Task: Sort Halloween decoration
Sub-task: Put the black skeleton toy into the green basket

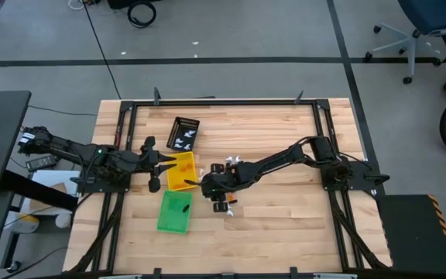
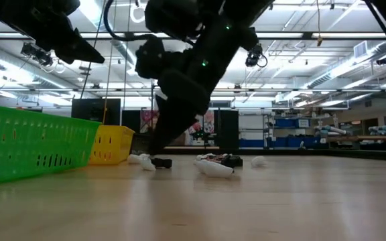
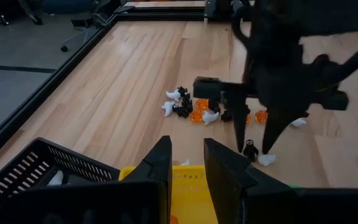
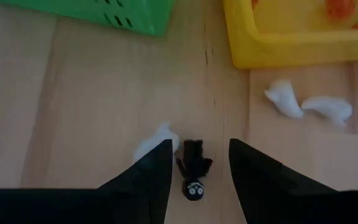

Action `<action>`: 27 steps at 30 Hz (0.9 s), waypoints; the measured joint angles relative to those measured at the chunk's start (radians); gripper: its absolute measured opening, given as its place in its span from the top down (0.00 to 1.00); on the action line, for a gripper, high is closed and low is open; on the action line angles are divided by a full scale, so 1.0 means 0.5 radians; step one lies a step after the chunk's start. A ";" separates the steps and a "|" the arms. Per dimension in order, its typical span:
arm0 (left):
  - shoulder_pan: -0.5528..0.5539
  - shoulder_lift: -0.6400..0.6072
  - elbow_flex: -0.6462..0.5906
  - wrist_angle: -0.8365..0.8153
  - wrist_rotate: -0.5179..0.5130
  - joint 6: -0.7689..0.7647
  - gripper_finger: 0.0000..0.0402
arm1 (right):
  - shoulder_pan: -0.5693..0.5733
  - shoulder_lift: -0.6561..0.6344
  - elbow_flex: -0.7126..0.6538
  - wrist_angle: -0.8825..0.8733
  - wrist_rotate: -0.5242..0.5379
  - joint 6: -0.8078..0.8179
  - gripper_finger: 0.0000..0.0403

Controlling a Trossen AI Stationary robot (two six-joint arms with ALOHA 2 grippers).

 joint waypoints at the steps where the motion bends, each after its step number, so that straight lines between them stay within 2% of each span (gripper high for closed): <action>1: 0.000 0.000 0.000 0.000 0.000 0.000 0.83 | -0.006 0.000 -0.012 0.005 -0.001 0.010 0.60; 13: 0.000 0.000 0.000 0.000 0.000 0.008 0.83 | -0.010 -0.008 -0.185 0.117 -0.001 0.035 0.61; 16: 0.000 0.000 0.000 0.000 0.000 0.008 0.83 | -0.009 -0.009 -0.198 0.129 0.020 0.035 0.67; 24: 0.000 0.000 0.000 0.000 0.001 0.008 0.83 | -0.006 -0.008 -0.201 0.129 0.023 0.031 0.88; 27: 0.000 0.000 0.000 0.000 0.001 0.007 0.83 | -0.006 -0.005 -0.175 0.101 0.023 0.025 0.91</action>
